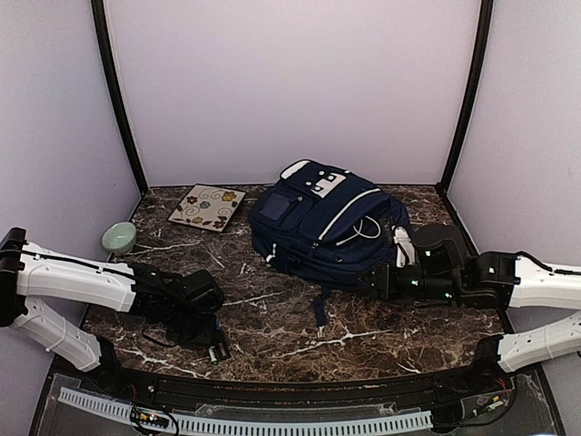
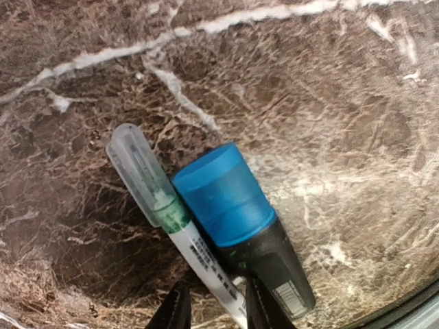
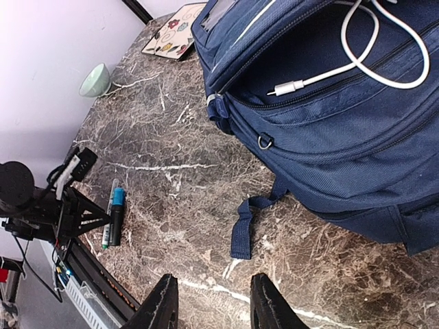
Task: Pack the student bag
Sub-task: Pick up the pen at the corner of the board.
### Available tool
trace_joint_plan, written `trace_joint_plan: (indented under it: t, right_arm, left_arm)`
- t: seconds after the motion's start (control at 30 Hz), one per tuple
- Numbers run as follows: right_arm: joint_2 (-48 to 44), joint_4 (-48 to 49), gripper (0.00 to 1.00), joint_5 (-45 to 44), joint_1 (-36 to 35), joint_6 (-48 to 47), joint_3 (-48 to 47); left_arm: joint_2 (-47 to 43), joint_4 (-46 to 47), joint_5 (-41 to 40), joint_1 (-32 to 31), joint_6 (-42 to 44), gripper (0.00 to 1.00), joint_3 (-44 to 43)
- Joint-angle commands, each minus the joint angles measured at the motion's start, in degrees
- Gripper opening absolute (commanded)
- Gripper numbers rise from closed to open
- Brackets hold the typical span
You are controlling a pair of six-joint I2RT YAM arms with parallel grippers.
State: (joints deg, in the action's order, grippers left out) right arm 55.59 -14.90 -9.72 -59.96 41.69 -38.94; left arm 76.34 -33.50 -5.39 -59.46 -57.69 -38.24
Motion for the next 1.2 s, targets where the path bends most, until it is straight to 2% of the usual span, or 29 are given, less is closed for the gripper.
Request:
trace_joint_plan:
  t: [0.0,0.2,0.37,0.43,0.47,0.5,0.77,0.93,1.07,1.17]
  right_arm:
    - [-1.3,0.6,0.36,-1.4,-0.4,0.0,1.4]
    - [-3.1,1.2,0.35,-1.8,-0.5,0.0,2.7]
    - [-3.2,1.3,0.36,-2.1,-0.4,-0.3,2.8]
    - [-3.1,1.4,0.36,-2.1,-0.5,-0.4,3.0]
    - [-3.1,1.6,0.36,-2.1,-0.5,-0.4,3.1]
    - [-3.0,1.8,0.35,-2.1,-0.4,-0.4,3.1]
    - [-3.2,2.5,0.38,0.3,-0.4,-2.0,2.7]
    - [-5.7,9.7,0.40,4.2,-0.4,-4.1,3.9]
    - [-6.4,22.5,0.41,12.1,-0.2,-6.4,5.0]
    - [-2.6,32.2,0.44,20.2,-0.2,-8.5,2.9]
  left_arm:
    - [4.5,0.7,1.3,-0.3,0.3,0.31,-0.8]
    - [3.5,-1.4,0.1,-0.3,0.0,0.23,0.1]
    - [2.7,-5.6,-1.3,-0.3,-0.1,0.20,1.3]
    - [2.6,-6.5,-1.4,-0.3,0.1,0.11,1.8]
    - [2.5,-6.5,-1.6,-0.3,0.2,0.02,1.9]
    - [2.2,-6.4,-1.9,-0.3,0.3,0.00,1.5]
    - [-5.0,-8.0,-10.9,-0.3,0.6,0.00,-3.0]
    - [-11.5,-4.4,-14.2,-0.4,4.1,0.00,-4.4]
    - [-15.2,5.2,-15.4,-2.1,10.8,0.00,-6.1]
    - [-15.2,14.0,-16.5,-5.3,18.1,0.00,-9.8]
